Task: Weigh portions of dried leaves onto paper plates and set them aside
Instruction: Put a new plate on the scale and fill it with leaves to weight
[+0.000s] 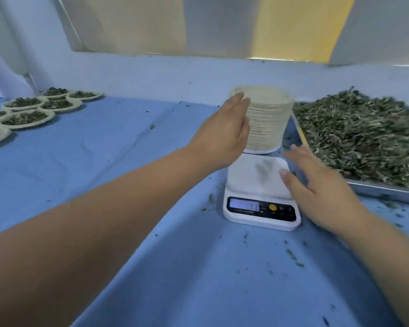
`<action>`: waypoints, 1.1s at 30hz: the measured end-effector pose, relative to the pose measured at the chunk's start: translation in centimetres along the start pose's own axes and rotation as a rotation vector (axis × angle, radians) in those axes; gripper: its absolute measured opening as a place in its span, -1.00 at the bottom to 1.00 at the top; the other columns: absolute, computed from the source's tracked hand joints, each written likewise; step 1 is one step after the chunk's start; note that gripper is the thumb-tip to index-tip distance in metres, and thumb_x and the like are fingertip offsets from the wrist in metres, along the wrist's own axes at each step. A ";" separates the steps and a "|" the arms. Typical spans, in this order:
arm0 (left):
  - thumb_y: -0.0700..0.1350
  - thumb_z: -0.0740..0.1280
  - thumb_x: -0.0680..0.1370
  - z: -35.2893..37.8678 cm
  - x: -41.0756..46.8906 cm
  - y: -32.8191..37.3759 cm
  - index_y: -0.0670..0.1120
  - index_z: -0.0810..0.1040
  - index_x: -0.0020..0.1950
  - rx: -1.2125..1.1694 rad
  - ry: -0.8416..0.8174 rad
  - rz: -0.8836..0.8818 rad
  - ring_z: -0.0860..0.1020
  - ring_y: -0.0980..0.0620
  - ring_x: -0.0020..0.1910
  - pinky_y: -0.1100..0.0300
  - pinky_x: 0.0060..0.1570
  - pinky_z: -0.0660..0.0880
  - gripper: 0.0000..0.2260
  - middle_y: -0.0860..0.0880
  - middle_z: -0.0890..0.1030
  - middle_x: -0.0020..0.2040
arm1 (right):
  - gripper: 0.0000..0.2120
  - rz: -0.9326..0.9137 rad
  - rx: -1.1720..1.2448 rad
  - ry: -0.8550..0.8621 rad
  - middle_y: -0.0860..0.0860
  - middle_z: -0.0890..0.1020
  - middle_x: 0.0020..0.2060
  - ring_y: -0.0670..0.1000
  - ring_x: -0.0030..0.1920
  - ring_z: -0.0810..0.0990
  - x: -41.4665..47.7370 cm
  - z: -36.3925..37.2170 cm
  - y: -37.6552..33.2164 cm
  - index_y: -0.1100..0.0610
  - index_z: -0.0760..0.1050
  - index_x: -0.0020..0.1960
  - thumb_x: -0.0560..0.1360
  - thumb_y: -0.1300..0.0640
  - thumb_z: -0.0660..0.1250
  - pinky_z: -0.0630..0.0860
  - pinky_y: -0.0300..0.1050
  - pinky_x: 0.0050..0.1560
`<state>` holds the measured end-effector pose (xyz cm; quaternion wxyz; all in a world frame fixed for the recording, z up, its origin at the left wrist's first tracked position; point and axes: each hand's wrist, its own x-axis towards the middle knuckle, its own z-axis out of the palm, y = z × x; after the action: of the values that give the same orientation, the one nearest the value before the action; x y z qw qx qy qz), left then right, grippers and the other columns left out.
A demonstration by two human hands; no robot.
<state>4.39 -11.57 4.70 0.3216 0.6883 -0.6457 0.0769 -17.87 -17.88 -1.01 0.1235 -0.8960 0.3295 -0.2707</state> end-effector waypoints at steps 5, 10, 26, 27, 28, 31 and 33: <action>-0.20 0.06 0.70 1.2 5.2 1.7 -0.20 0.19 0.61 0.192 -0.086 0.079 0.06 -0.08 0.64 0.00 0.51 0.18 -0.55 -0.15 0.11 0.66 | -0.60 0.200 -0.179 0.083 0.14 0.54 0.25 0.19 0.02 0.55 1.6 -1.6 5.4 0.08 0.40 0.39 0.66 -0.11 0.12 0.38 0.00 -0.13; -0.28 0.10 0.62 1.0 8.5 2.6 -0.15 0.48 0.24 0.403 -0.168 0.038 0.48 -0.11 0.15 -0.02 0.03 0.46 -0.74 -0.12 0.52 0.15 | -0.60 0.224 -0.495 0.083 -0.03 0.50 -0.45 0.02 -0.47 0.43 1.9 -0.5 6.1 0.05 0.47 0.06 0.66 -0.21 0.01 0.15 -0.12 -0.40; -0.35 0.21 0.54 0.5 11.1 2.7 -0.16 0.51 -0.07 0.809 -0.244 0.208 0.36 -0.07 -0.35 0.12 -0.41 0.21 -0.86 -0.07 0.30 -0.28 | -0.59 0.214 -0.450 0.157 -0.06 0.47 -0.50 -0.01 -0.47 0.44 1.7 -0.4 6.6 0.04 0.47 -0.15 0.64 -0.20 0.05 0.19 -0.08 -0.32; -0.36 0.21 0.53 0.4 11.1 2.7 -0.16 0.49 -0.08 0.839 -0.257 0.230 0.34 -0.06 -0.37 0.12 -0.42 0.20 -0.87 -0.07 0.30 -0.29 | -0.59 0.212 -0.447 0.159 -0.06 0.47 -0.50 -0.01 -0.47 0.44 1.7 -0.3 6.5 0.03 0.47 -0.15 0.64 -0.20 0.05 0.18 -0.08 -0.33; -0.37 0.21 0.52 0.3 11.1 2.6 -0.17 0.48 -0.07 0.869 -0.280 0.252 0.33 -0.05 -0.37 0.13 -0.43 0.20 -0.87 -0.07 0.29 -0.29 | -0.59 0.209 -0.446 0.159 -0.06 0.47 -0.50 -0.01 -0.47 0.44 1.7 -0.3 6.5 0.03 0.47 -0.15 0.64 -0.20 0.05 0.18 -0.08 -0.33; -0.38 0.24 0.52 0.2 11.1 2.8 -0.19 0.46 0.00 0.965 -0.342 0.324 0.27 -0.02 -0.39 0.14 -0.47 0.17 -0.86 -0.06 0.30 -0.30 | -0.60 0.208 -0.450 0.162 -0.07 0.47 -0.50 -0.02 -0.47 0.44 1.7 -0.3 6.5 0.04 0.48 -0.13 0.64 -0.20 0.06 0.16 -0.09 -0.35; -0.37 0.25 0.53 0.3 11.3 3.0 -0.20 0.47 0.09 1.013 -0.355 0.349 0.25 -0.01 -0.39 0.16 -0.48 0.13 -0.83 -0.06 0.30 -0.30 | -0.61 0.207 -0.457 0.165 -0.07 0.47 -0.50 -0.03 -0.47 0.43 1.7 -0.3 6.6 0.04 0.48 -0.12 0.63 -0.20 0.07 0.11 -0.14 -0.39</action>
<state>3.20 -21.11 11.39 -0.1797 0.6421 -0.6766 0.3123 -20.41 -23.93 -2.71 -0.0825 -0.8370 0.4812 -0.2474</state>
